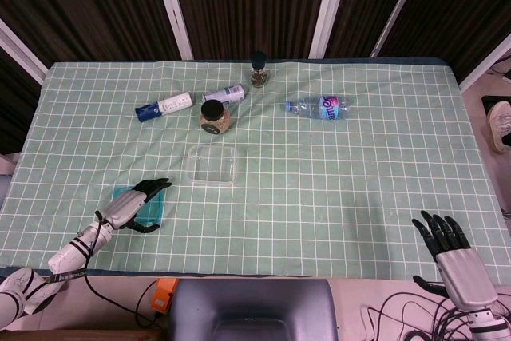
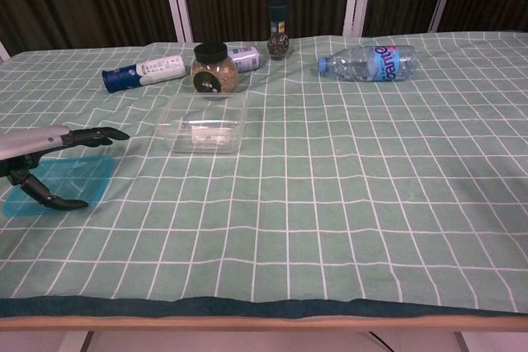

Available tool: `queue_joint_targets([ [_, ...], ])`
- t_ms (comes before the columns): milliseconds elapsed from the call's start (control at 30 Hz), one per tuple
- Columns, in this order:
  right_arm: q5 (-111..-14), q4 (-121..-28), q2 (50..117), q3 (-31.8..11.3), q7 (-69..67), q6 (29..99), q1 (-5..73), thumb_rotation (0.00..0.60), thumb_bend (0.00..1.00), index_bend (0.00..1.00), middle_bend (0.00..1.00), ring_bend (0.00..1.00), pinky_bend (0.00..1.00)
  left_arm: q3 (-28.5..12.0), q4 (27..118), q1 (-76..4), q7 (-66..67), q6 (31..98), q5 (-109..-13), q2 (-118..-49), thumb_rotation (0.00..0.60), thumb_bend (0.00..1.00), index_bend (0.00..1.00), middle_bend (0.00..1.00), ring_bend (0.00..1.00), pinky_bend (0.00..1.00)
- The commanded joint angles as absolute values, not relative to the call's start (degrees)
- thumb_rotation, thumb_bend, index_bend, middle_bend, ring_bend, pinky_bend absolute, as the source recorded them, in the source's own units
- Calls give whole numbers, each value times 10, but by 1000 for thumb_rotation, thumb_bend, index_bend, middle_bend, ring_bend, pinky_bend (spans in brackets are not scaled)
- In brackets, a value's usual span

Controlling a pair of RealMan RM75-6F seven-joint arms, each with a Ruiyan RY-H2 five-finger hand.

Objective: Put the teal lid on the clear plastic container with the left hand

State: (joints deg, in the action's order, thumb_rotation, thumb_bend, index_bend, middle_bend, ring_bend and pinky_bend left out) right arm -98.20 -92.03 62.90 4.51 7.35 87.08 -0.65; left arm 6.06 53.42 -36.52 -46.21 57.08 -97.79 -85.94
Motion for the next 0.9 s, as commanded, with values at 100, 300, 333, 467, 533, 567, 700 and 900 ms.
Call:
queue_joint_targets([
  [100,-980,-920,630,45,75,869,-6,600,217,0,0,0,0,71,518,-372,-482,558,-972,-863,600,222,0,0,0,0],
  [300,-979,-921,630,45,77,867,-5,600,217,0,0,0,0,80,502,-377,-498,551,-971,-868,600,218,0,0,0,0],
  [333,-979,-921,630,45,77,868,-5,600,217,0,0,0,0,82,499,-378,-497,550,-971,-869,600,217,0,0,0,0],
  [467,-981,-921,629,46,73,867,-4,600,217,0,0,0,0,86,494,-379,-499,548,-970,-870,600,212,0,0,0,0],
  [533,-981,-921,628,47,74,866,-4,600,217,0,0,0,0,89,490,-381,-504,545,-969,-872,600,211,0,0,0,0],
  [567,-982,-921,628,47,74,866,-3,600,217,0,0,0,0,89,488,-381,-506,544,-969,-873,600,210,0,0,0,0],
  [700,-982,-921,628,47,74,867,-4,600,217,0,0,0,0,94,481,-383,-512,541,-968,-875,600,206,0,0,0,0],
  [900,-981,-922,629,47,76,865,-3,600,217,0,0,0,0,98,483,-391,-524,536,-968,-872,600,205,0,0,0,0],
])
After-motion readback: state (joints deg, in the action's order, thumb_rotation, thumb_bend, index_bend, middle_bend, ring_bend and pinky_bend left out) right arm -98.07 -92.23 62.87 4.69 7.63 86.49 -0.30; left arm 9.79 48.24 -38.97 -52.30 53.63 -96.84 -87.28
